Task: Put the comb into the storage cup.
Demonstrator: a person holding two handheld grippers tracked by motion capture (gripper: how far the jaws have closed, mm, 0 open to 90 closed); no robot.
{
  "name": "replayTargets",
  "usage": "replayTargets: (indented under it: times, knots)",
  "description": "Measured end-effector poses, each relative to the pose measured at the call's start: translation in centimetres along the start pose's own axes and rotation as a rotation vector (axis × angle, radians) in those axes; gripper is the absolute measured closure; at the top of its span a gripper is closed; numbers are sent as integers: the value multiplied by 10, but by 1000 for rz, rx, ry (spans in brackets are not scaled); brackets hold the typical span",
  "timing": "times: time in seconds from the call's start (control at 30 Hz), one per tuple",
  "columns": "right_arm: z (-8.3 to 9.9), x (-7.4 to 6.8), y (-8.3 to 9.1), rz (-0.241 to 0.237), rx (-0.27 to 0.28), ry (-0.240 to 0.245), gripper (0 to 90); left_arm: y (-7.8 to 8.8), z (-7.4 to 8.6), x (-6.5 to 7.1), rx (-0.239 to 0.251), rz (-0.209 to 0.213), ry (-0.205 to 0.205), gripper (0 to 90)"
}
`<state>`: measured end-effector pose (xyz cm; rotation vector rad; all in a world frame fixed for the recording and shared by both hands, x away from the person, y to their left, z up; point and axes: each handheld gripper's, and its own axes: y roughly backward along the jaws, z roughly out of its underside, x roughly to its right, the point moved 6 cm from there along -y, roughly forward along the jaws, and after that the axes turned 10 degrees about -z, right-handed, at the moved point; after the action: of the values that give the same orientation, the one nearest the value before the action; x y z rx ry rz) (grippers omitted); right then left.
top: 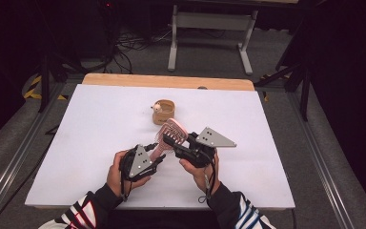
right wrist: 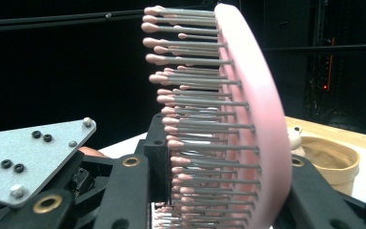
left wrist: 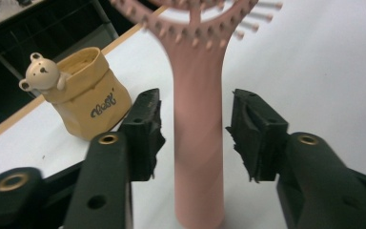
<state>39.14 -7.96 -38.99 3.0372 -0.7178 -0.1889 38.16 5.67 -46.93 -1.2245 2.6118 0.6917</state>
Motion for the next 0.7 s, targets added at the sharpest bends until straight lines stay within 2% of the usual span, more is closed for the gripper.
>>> replayTargets:
  times: [0.13, 0.3, 0.43, 0.47, 0.5, 0.7]
  knots:
    - [-4, 3, 5, 15, 7, 17, 634, 3, 1, -2, 1, 19, 9, 407]
    - [-7, 5, 11, 31, 11, 35, 634, 6, 4, -6, 4, 25, 11, 324]
    - [-8, 6, 14, 38, 12, 46, 634, 7, 7, -10, 5, 30, 9, 269]
    - [-10, 8, 17, 48, 16, 56, 634, 9, 9, -11, 13, 49, 23, 246]
    - [-11, 8, 18, 48, 19, 59, 634, 9, 10, -12, 12, 49, 16, 234]
    - [-15, 10, 23, 61, 28, 76, 634, 16, 15, -18, 22, 69, 30, 187]
